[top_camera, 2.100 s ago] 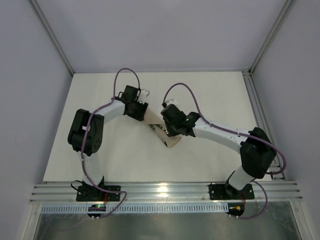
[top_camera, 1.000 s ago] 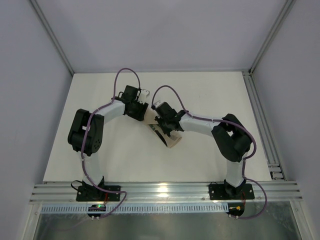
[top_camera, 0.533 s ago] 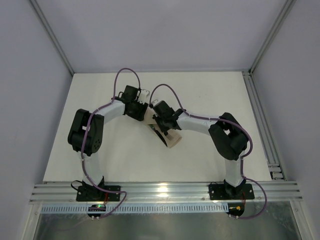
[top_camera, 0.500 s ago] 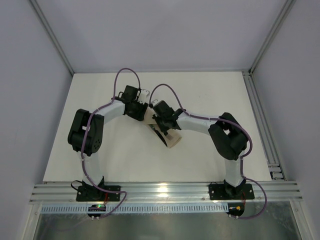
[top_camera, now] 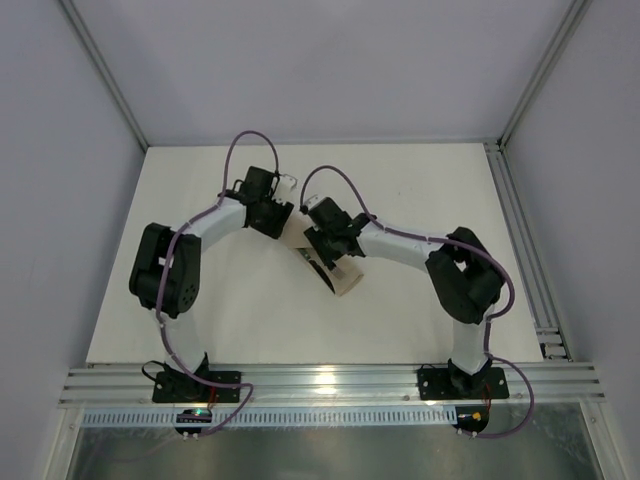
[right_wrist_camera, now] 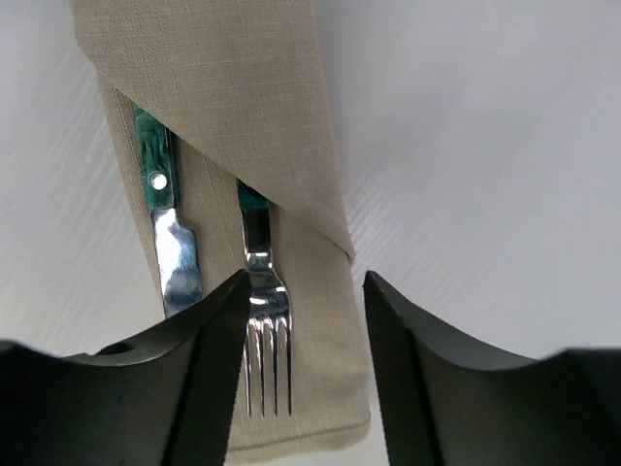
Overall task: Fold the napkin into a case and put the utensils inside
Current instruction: Reset both arms
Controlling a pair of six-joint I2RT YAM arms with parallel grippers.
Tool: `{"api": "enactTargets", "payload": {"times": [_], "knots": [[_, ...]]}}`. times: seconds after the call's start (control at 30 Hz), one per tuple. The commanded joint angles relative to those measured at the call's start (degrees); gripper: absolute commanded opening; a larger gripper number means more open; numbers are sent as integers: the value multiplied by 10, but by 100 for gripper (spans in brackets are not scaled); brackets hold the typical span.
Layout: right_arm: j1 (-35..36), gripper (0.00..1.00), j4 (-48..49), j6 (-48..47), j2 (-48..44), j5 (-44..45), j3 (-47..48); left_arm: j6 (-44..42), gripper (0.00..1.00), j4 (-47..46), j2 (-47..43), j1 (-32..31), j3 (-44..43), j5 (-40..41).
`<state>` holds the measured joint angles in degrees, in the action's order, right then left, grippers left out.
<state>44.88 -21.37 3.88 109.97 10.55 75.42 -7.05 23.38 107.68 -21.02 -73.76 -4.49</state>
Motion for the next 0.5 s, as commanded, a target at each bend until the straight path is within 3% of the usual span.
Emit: {"api": "enactTargets", "payload": {"times": [0.0, 0.1, 0.13, 0.2, 0.3, 0.47], "knots": [[-2, 54, -47, -22, -82, 35, 26, -24, 55, 18, -64, 2, -36, 27], [-6, 73, -74, -22, -131, 55, 17, -31, 56, 47, -105, 14, -43, 32], [-8, 84, -82, -19, -141, 58, 16, -31, 56, 52, -120, 27, -42, 32], [-30, 98, -108, 1, -169, 63, 13, -29, 56, 68, -164, 43, -31, 29], [-72, 99, -121, 24, -213, 46, -6, -32, 58, 88, -239, 83, 3, 33], [-215, 99, -109, 102, -283, 25, -59, -72, 63, 122, -370, 154, 95, 62]]}}
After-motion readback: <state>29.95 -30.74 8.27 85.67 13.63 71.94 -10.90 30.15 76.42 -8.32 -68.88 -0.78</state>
